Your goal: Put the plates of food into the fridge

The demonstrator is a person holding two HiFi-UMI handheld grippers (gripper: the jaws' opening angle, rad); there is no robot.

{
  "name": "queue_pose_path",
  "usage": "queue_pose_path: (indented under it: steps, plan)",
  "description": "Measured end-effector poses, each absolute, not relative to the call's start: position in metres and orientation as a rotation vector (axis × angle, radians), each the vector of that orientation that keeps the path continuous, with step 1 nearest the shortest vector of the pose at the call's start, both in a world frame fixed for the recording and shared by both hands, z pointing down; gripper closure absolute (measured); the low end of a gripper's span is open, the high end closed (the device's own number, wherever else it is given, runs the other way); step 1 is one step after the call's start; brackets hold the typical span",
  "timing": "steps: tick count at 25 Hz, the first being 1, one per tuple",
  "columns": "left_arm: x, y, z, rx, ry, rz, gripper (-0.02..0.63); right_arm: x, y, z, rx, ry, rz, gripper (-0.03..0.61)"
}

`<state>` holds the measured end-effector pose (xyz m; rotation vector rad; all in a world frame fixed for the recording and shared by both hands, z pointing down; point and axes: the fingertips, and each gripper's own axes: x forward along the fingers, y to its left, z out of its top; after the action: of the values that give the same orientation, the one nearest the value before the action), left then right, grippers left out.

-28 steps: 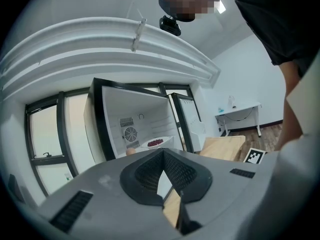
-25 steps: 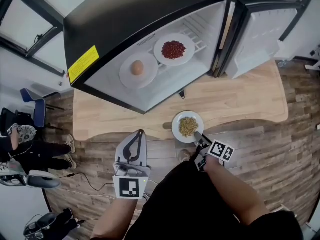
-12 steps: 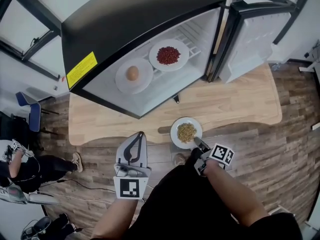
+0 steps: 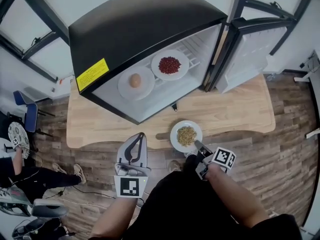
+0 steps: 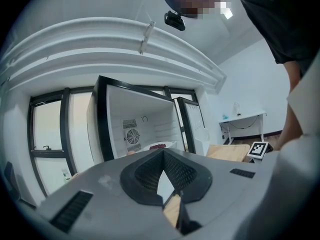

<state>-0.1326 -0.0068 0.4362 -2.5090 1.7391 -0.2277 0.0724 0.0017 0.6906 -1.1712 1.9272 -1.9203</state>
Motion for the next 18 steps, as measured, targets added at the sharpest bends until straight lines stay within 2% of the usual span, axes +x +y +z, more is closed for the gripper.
queue_pose_path:
  steps: [18]
  plan:
    - [-0.141, -0.035, 0.413, -2.399, 1.904, -0.123, 0.610, 0.070, -0.068, 0.622, -1.037, 2.073, -1.860, 0.547]
